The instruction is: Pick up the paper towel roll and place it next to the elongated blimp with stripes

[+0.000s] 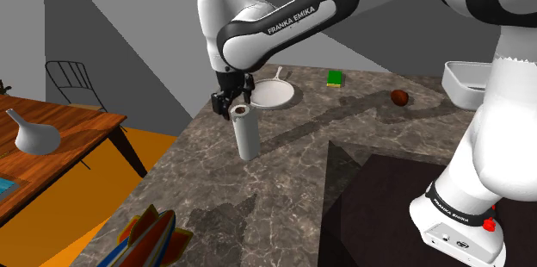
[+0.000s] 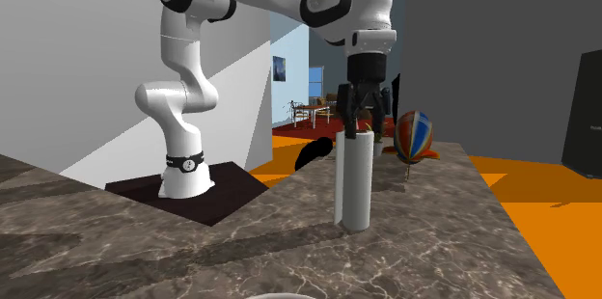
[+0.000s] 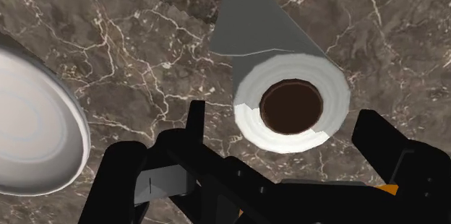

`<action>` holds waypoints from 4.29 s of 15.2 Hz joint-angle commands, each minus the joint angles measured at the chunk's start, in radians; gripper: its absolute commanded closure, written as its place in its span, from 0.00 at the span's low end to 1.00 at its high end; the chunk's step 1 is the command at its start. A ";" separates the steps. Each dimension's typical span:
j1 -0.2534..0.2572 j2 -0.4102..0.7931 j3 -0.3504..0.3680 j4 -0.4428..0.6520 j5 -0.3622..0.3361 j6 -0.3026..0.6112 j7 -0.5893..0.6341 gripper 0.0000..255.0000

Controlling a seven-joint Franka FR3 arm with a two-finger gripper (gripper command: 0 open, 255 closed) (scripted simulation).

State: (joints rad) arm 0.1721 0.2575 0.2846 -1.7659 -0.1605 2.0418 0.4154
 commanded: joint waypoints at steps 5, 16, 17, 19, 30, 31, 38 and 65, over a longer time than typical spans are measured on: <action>0.001 0.024 -0.003 -0.020 -0.010 0.043 0.007 0.00; 0.001 0.024 -0.003 -0.020 -0.010 0.043 0.007 1.00; 0.001 0.024 -0.003 -0.020 -0.010 0.043 0.007 1.00; 0.002 0.026 -0.004 -0.017 -0.011 0.043 0.007 1.00; 0.000 -0.013 0.003 0.066 0.009 -0.078 -0.012 1.00; 0.000 -0.016 0.003 0.076 0.010 -0.090 -0.013 1.00; 0.001 -0.028 0.005 0.154 0.018 -0.180 -0.023 1.00; 0.041 0.057 0.013 0.643 -0.005 -0.585 -0.044 1.00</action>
State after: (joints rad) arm 0.2078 0.3034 0.2971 -1.1549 -0.1611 1.4787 0.3708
